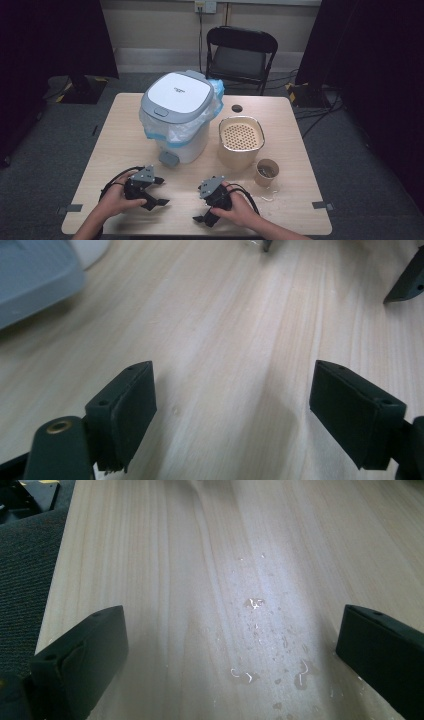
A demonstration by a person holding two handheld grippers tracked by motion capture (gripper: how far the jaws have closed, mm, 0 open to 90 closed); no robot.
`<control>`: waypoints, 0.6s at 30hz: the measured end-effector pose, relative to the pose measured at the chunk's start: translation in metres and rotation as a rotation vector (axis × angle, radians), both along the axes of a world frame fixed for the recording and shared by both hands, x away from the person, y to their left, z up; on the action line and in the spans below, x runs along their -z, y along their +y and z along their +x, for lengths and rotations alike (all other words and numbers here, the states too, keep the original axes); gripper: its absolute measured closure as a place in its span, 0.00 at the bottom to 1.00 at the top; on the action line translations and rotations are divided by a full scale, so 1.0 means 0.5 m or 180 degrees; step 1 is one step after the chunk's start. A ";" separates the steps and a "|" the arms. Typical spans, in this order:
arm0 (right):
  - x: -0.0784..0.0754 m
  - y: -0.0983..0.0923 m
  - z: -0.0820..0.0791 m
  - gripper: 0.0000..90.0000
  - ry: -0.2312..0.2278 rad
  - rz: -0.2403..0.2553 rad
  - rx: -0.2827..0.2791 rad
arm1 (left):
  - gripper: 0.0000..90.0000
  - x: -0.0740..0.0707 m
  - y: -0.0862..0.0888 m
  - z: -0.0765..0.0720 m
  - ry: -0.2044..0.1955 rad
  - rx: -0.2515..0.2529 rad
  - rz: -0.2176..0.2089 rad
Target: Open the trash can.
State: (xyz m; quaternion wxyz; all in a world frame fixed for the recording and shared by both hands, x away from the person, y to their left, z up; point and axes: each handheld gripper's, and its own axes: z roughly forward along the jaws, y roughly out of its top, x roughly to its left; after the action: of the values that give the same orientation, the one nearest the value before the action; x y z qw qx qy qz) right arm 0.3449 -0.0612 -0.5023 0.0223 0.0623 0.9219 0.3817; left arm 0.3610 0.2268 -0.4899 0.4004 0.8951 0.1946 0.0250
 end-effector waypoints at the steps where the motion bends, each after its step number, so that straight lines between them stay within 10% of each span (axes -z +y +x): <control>1: 0.000 0.000 0.000 0.00 0.0003 -0.0001 -0.0001 | 0.20 -0.007 0.003 0.000 0.0000 -0.0050 0.0005; 18: 0.000 0.000 -0.001 0.00 0.0001 -0.0005 0.0003 | 0.28 -0.144 0.045 -0.009 -0.0027 -0.0448 -0.0117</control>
State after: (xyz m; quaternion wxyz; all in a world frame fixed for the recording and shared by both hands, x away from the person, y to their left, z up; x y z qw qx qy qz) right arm 0.3445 -0.0611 -0.5023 0.0223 0.0628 0.9222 0.3810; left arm 0.3564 0.2490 -0.4179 0.4149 0.8716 0.2557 0.0534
